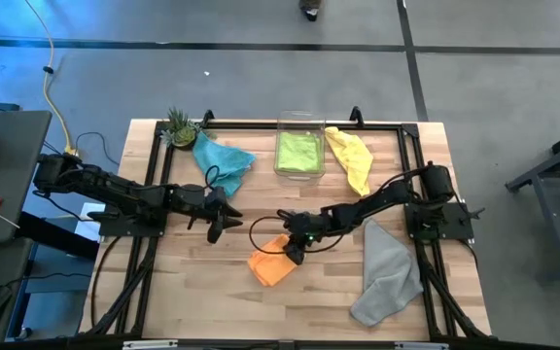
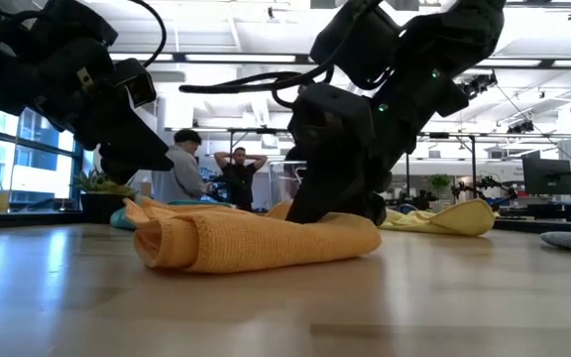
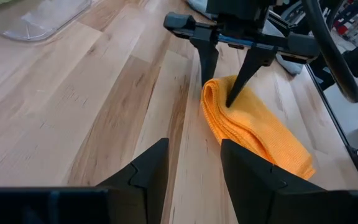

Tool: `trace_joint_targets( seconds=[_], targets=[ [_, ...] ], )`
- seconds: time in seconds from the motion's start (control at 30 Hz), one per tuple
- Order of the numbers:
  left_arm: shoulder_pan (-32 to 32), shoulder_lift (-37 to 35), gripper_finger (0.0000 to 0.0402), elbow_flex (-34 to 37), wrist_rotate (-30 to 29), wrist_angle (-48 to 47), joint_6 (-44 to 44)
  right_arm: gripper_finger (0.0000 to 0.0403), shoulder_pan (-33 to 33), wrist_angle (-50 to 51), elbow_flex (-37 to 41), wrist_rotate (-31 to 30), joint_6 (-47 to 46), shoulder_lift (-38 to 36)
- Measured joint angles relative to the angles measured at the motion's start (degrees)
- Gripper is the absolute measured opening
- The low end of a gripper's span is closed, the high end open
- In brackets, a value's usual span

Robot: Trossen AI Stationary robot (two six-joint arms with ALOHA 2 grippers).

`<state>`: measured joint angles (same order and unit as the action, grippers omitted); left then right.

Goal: Fold microfiber towels
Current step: Stack the orange microfiber cloth on top of the green microfiber cloth in the transparent bin

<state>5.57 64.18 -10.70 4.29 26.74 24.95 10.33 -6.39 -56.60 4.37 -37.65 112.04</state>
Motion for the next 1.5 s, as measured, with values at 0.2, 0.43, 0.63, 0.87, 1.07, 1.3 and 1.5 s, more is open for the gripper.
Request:
trace_joint_targets(
  seconds=[0.2, 0.43, 0.63, 0.87, 1.07, 1.3, 1.5],
  targets=[
    [0.0, 0.0, 0.0116, 0.0, 0.0, 0.0, 0.0, 0.0036, -0.4, -0.8, 0.1, 2.4, 3.4, 0.2],
    [0.0, 0.0, 0.0093, 0.0, 0.2, 0.0, 0.0, 0.0016, -2.5, 3.4, 0.4, 5.3, 9.1, -3.9],
    [0.0, 0.0, 0.0076, 0.0, 0.2, -0.1, -0.5, 0.0005, -7.2, 11.5, 0.4, 4.8, 16.0, -12.9],
    [0.0, 0.0, 0.0058, 0.0, 0.1, 0.1, -1.5, 0.0003, -18.3, 29.7, -8.0, 10.5, 29.5, -20.7],
    [0.0, 0.0, 0.0044, 0.0, 0.0, 0.1, -1.6, 0.0002, -31.7, 48.7, -25.1, 17.1, 45.4, -18.5],
    [0.0, 0.0, 0.0033, 0.0, 0.0, 0.4, -1.2, 0.0001, -44.1, 68.0, -47.0, 22.3, 62.9, -6.3],
    [0.0, 0.0, 0.0027, 0.0, 0.0, 0.5, -1.4, 0.0000, -49.8, 84.2, -62.8, 23.3, 76.2, 9.5]
  ],
)
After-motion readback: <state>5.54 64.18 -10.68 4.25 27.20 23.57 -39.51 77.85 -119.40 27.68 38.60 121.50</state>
